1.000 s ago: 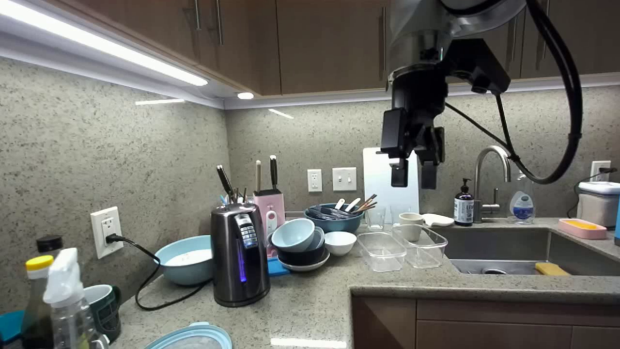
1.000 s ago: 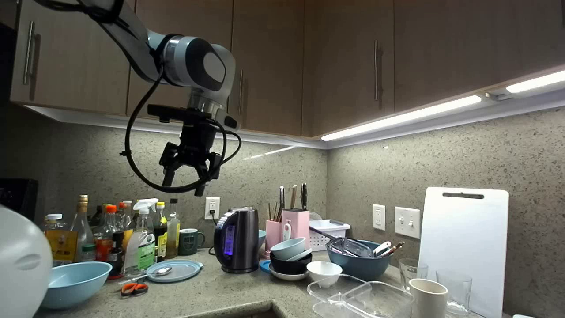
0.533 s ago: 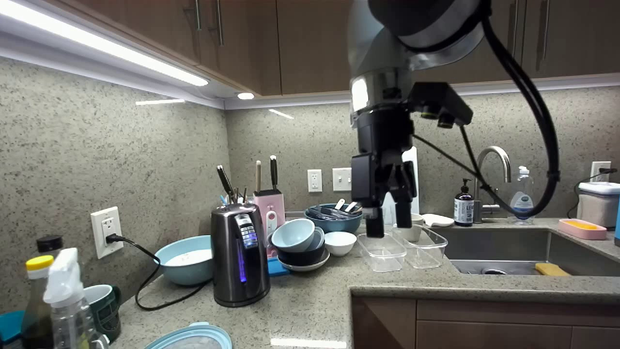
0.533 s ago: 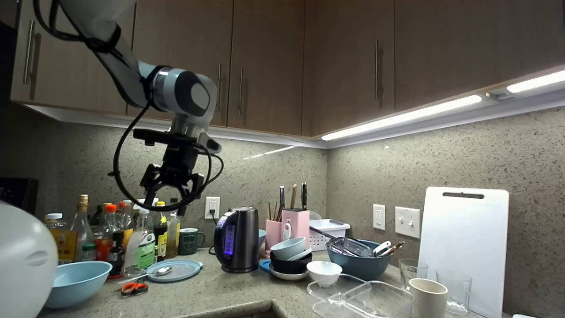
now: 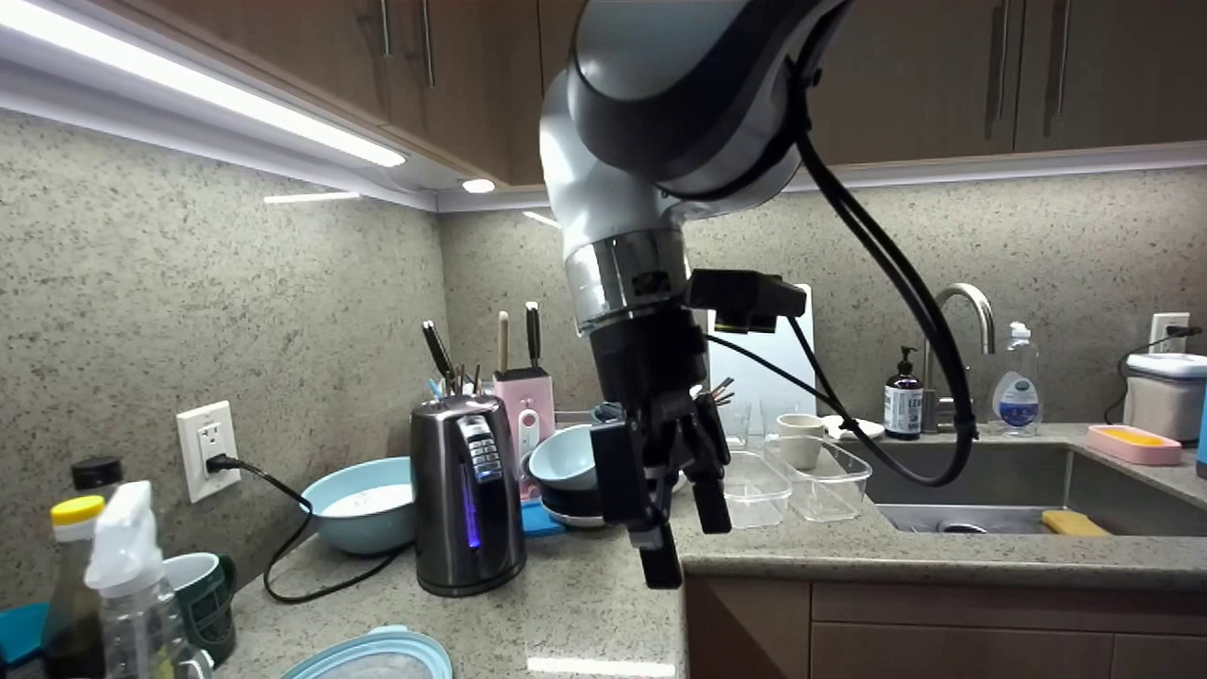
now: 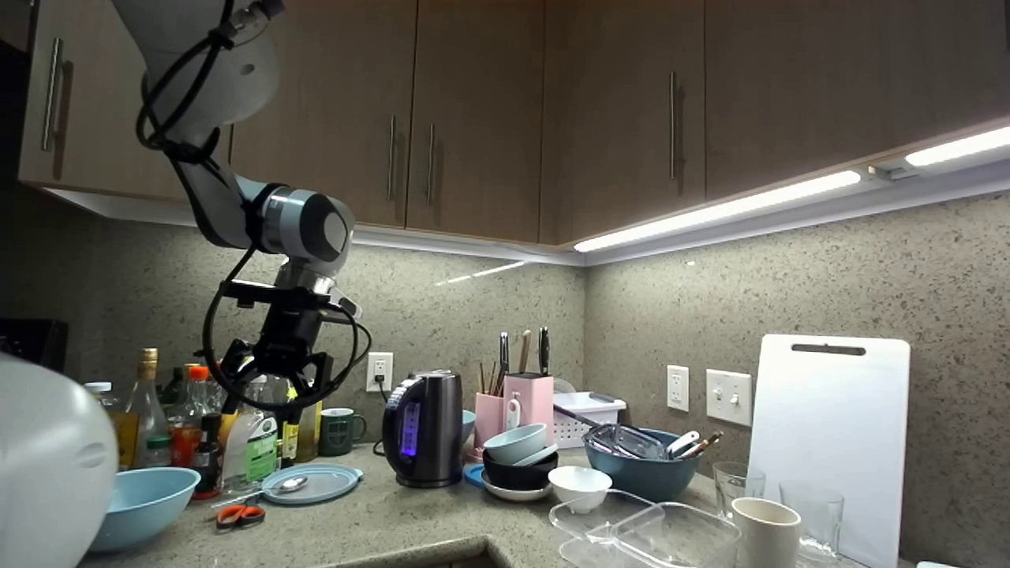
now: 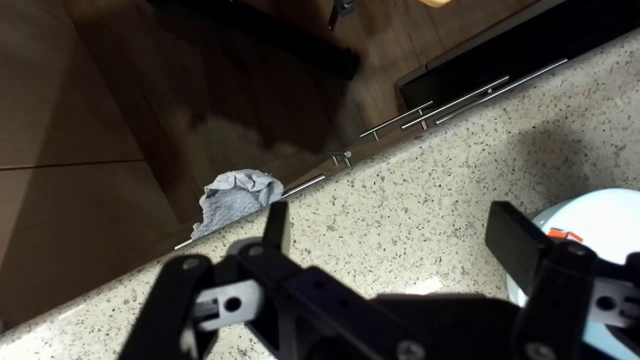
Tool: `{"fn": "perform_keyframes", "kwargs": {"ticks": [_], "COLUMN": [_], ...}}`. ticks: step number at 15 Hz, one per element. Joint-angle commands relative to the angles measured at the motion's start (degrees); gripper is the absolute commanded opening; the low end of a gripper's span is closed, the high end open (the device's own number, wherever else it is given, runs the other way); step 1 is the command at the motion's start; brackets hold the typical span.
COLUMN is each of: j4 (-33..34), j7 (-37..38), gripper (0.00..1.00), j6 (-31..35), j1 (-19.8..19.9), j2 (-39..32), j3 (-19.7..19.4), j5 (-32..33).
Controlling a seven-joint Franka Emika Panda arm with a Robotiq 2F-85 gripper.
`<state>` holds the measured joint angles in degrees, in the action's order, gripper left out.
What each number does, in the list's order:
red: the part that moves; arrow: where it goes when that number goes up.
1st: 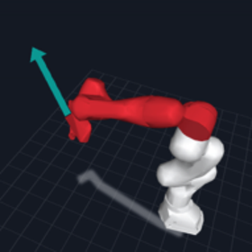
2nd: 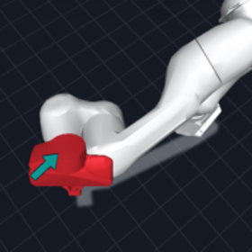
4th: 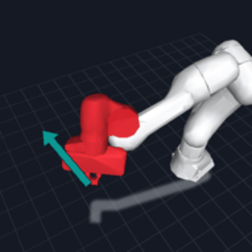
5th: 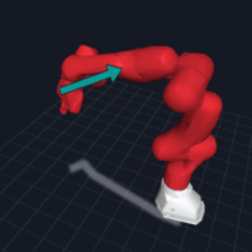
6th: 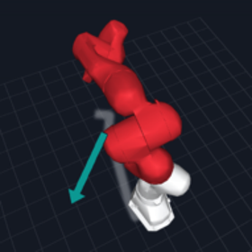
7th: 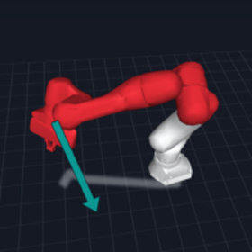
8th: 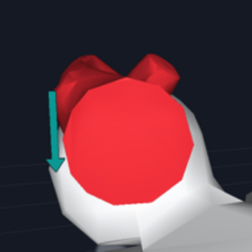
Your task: Pick up the spoon from the counter and put it in the sink
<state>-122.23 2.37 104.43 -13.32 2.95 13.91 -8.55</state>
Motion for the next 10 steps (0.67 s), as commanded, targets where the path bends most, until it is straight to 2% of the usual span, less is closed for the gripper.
{"fn": "perform_keyframes", "kwargs": {"ticks": [1, 2, 5, 10], "j4": [0.31, -0.65, 0.53, 4.13], "j7": [-0.04, -1.10, 1.08, 4.59], "gripper": [1.00, 1.00, 1.00, 1.00], "j6": [-0.36, 0.07, 8.19, 22.98], "j1": [-0.07, -0.19, -1.32, -4.93], "j2": [-0.02, 0.94, -3.11, -14.58], "j3": [-0.15, -0.15, 1.32, 2.89], "j5": [0.02, -1.26, 2.84, 18.41]}}
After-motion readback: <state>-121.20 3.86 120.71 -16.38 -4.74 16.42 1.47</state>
